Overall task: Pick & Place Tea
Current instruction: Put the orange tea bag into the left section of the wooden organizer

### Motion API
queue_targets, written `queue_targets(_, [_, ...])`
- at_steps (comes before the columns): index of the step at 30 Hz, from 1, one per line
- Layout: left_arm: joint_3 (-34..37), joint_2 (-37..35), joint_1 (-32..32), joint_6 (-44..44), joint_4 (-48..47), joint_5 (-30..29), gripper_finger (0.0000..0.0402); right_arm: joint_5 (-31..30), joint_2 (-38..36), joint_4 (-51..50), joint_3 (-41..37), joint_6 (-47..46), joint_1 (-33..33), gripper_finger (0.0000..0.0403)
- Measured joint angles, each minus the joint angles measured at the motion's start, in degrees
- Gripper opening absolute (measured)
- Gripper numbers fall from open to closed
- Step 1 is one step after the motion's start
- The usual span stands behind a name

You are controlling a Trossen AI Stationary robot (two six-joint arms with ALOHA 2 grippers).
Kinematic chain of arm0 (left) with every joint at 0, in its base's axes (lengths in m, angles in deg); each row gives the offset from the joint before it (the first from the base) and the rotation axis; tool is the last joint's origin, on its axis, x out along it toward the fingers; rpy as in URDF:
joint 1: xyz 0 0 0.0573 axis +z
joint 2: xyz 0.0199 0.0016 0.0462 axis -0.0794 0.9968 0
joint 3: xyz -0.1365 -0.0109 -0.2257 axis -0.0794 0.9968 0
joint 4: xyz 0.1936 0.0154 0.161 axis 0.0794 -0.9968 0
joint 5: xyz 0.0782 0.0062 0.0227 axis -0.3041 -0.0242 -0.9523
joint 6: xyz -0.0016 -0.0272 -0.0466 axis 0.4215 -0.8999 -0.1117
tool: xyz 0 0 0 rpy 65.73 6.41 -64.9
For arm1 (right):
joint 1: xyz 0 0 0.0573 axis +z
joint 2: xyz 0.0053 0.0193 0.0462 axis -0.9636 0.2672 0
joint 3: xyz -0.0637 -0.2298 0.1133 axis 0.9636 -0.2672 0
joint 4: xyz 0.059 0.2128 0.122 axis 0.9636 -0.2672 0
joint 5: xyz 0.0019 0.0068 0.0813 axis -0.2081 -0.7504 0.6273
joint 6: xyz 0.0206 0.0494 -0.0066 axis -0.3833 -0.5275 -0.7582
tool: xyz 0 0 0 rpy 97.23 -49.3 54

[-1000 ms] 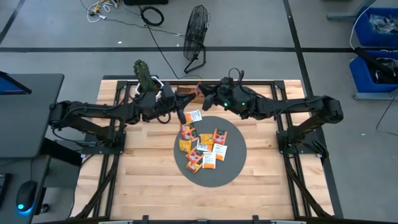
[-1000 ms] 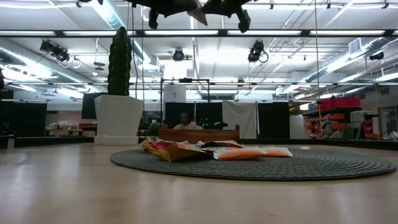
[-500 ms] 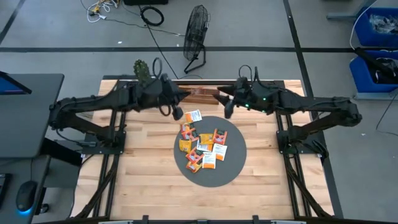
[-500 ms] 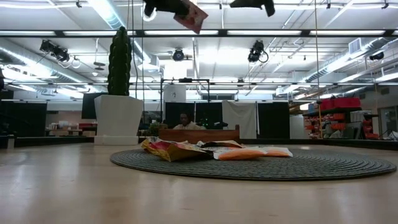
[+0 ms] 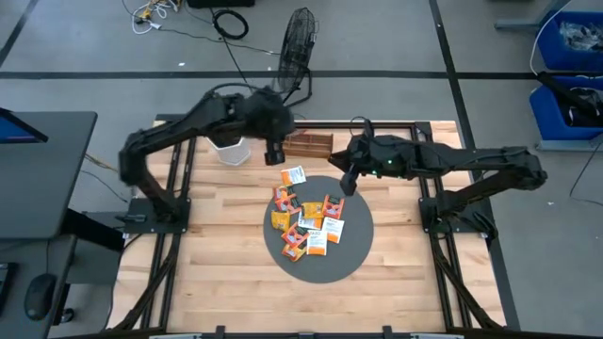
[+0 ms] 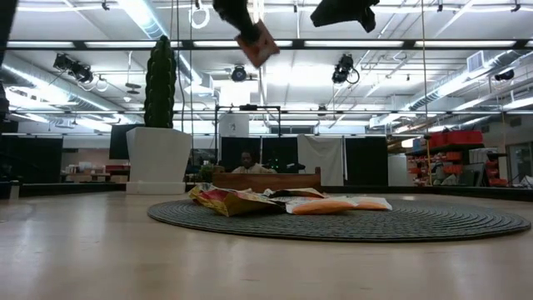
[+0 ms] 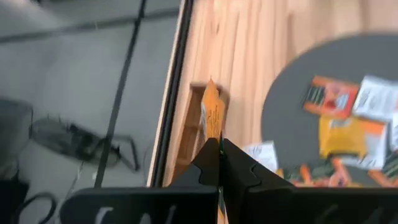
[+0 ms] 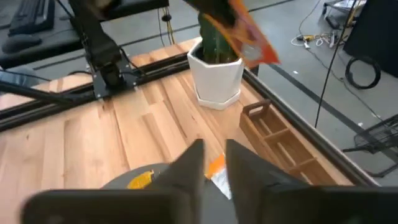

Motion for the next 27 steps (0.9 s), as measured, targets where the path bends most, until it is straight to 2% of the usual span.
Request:
queue_targets(3, [-4.28, 4.97, 1.56, 1.52, -4.97, -0.44, 0.0001, 0.36, 0.91, -0.53, 0.0, 0.02, -0.02, 0.0008])
queue_targets(8, [-5.86, 12.3, 4.34, 5.02, -10.51, -1.13, 0.0001, 0.37, 2.5, -0.55, 0.0, -0.13, -0.02, 0.0013])
queue_targets(13, [-5.87, 17.67, 6.92, 10.31, -11.61, -4.47, 0.0001, 1.44, 3.8, -0.66, 0.02, -0.11, 0.15, 0.0006])
queue_targets(20, [-5.86, 22.7, 10.72, 17.21, -11.83, -3.84, 0.0001, 2.04, 5.94, 0.2, 0.02, 0.31, 1.39, 0.0003])
queue_targets(27, [-5.83, 25.78, 14.49, 18.96, -8.27, -1.73, 0.0001, 1.98, 7.5, 1.97, 0.02, -0.02, 2.06, 0.0001])
